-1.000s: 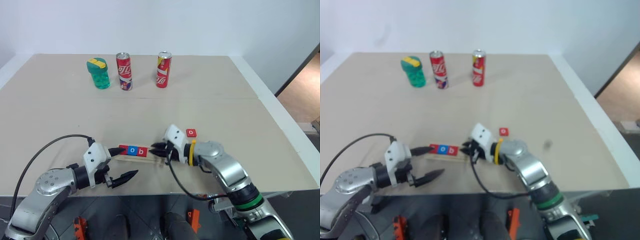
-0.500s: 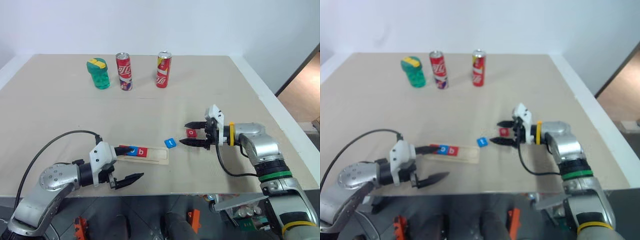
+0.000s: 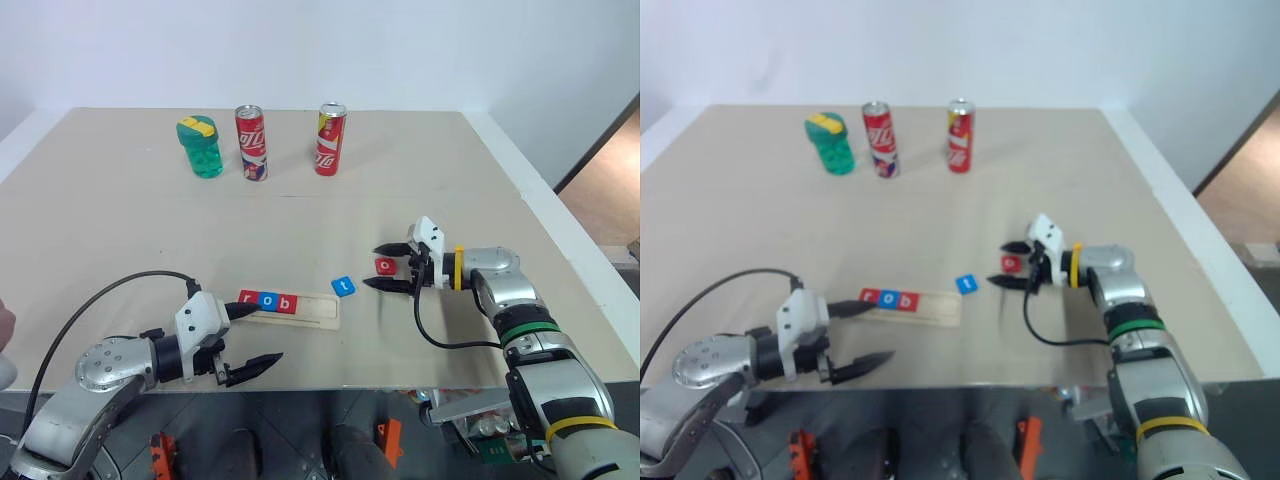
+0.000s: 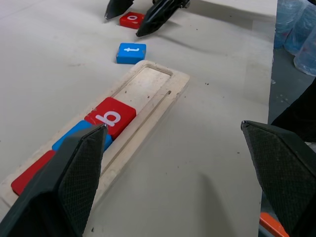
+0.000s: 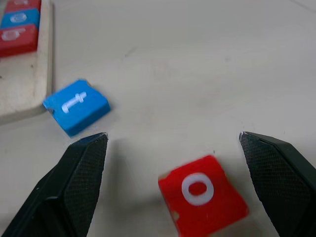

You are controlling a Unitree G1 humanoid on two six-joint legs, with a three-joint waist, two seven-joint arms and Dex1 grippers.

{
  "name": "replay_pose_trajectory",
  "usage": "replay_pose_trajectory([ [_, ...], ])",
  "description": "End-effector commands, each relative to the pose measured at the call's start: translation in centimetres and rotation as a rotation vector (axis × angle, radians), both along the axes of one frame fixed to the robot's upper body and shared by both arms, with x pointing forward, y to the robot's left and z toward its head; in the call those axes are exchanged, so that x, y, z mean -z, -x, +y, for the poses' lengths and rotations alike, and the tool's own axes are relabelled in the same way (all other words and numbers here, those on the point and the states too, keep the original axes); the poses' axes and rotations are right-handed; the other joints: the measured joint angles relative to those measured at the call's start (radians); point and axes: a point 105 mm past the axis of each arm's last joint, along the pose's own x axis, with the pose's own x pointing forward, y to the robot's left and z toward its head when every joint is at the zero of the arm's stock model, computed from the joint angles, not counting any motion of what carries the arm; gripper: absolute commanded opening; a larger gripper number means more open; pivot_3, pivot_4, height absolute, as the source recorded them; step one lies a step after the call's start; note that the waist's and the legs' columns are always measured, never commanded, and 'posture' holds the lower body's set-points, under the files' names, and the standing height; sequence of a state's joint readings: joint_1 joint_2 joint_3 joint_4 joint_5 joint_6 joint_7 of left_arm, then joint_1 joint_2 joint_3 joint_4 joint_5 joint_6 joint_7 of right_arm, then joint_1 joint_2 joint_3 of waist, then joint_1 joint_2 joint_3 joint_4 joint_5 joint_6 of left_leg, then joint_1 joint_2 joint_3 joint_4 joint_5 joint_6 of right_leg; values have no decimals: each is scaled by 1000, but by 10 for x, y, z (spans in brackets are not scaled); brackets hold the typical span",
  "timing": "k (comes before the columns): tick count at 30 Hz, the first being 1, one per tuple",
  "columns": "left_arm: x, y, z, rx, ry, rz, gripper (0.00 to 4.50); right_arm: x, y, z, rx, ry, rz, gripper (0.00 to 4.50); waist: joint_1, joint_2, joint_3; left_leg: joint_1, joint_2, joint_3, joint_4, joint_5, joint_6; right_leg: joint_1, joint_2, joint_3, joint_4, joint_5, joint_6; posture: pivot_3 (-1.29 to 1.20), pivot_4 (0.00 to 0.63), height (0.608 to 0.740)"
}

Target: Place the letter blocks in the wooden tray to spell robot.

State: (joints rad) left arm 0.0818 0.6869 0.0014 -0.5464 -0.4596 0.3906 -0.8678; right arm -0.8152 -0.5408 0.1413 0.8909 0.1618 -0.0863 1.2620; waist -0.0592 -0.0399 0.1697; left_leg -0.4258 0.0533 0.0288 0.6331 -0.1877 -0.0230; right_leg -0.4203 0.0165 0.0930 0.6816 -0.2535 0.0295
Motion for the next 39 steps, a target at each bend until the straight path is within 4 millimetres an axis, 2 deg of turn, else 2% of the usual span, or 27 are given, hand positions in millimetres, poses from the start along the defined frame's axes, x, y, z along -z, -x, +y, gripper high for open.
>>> replay_pose_trajectory([
  [1, -8, 2, 2, -8, -13, -51, 4500, -1, -2, -12, 31, 23, -33, 4409, 0, 0, 0, 1, 0, 0, 0, 0, 0, 1, 0, 1, 0, 0, 0, 0, 150, 740],
  [7, -5, 1, 4, -19, -18, -46, 4500, 6, 3, -20, 153, -30, -4, 2762, 3, 0, 0, 3, -1, 0, 0, 0, 0, 4, 0, 0, 0, 0, 0, 0, 150, 740],
  [10, -4, 0, 4, -21, -15, -48, 4500, 13, 17, -16, 233, -34, -1, 2762, 11, 0, -1, 3, -1, -1, 0, 0, 0, 4, -1, 0, 0, -1, 1, 0, 150, 740],
  [12, -4, 0, 3, -20, -13, -49, 4500, 20, 35, -5, 269, -49, 31, 2762, 14, 0, -1, 3, -1, -2, 0, 0, 0, 4, -1, -1, 0, -2, 2, 0, 150, 740],
  [15, -3, -2, 3, -15, -14, -50, 4500, 25, 51, 5, 317, -49, 47, 2762, 13, 0, -3, 4, 0, -2, 0, 0, 0, 4, 0, -1, 0, -2, 2, 0, 150, 740],
  [18, -2, -4, 3, 0, -22, -50, 4500, 29, 60, 8, 391, -40, 48, 2077, 11, -1, -3, 6, 0, -1, 0, 0, 0, 5, 0, -1, 0, -3, -3, 0, 150, 740],
  [20, -2, -6, 4, 4, -23, -52, 4500, 27, 61, 10, 420, -48, 45, 1264, 11, -1, -3, 8, 1, 0, 1, 0, 0, 6, 0, -1, 0, -3, -4, 0, 150, 740],
  [21, -2, -7, 4, 9, -26, -53, 4500, 27, 61, 10, 428, -42, 41, 1178, 11, -1, -3, 10, 1, 0, 1, 0, -1, 8, 0, 0, 0, -3, -4, 0, 150, 740],
  [31, -3, -15, 5, 17, -37, -71, 4500, 21, 50, 6, 490, -14, -9, 1178, 9, -2, -3, 17, 1, 1, 0, 0, -1, 12, -1, 5, 0, -3, -5, 0, 150, 740],
  [35, -5, -19, 7, -32, -12, -85, 4500, -10, 39, 10, 485, -74, -72, 1178, 9, -1, -2, 17, 0, 2, 0, 0, -1, 12, -2, 6, 0, -3, -4, 0, 150, 740],
  [39, -10, -25, 12, -126, 41, -108, 4500, -50, 39, 42, 305, -133, -107, 1178, 6, -2, -1, 16, -1, 8, -1, 0, -1, 9, -3, 9, 0, -2, -3, 0, 150, 740],
])
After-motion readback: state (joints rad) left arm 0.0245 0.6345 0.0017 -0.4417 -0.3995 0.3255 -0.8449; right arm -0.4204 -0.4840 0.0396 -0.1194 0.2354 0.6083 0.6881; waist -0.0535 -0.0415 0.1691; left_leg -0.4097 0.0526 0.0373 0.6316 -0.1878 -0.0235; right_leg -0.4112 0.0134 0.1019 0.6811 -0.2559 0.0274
